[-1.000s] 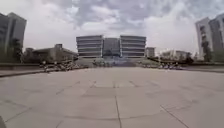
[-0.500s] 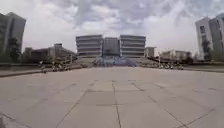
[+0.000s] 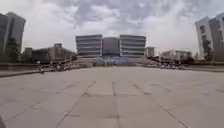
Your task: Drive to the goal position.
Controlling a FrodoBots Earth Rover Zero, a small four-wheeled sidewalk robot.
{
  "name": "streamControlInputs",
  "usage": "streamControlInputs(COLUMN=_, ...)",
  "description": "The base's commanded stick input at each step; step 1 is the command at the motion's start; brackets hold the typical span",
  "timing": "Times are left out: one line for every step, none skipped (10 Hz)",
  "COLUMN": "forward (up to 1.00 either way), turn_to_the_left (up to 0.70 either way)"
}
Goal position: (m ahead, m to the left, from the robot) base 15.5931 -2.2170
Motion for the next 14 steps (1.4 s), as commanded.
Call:
streamControlInputs(forward=0.7, turn_to_the_left=0.0)
streamControlInputs(forward=0.7, turn_to_the_left=0.0)
streamControlInputs(forward=0.7, turn_to_the_left=0.0)
streamControlInputs(forward=0.7, turn_to_the_left=0.0)
streamControlInputs(forward=0.7, turn_to_the_left=0.0)
streamControlInputs(forward=0.7, turn_to_the_left=0.0)
streamControlInputs(forward=0.7, turn_to_the_left=0.0)
streamControlInputs(forward=0.7, turn_to_the_left=0.0)
streamControlInputs(forward=0.7, turn_to_the_left=0.0)
streamControlInputs(forward=0.7, turn_to_the_left=0.0)
streamControlInputs(forward=0.7, turn_to_the_left=0.0)
streamControlInputs(forward=0.7, turn_to_the_left=0.0)
streamControlInputs(forward=0.7, turn_to_the_left=0.0)
streamControlInputs(forward=0.7, turn_to_the_left=0.0)
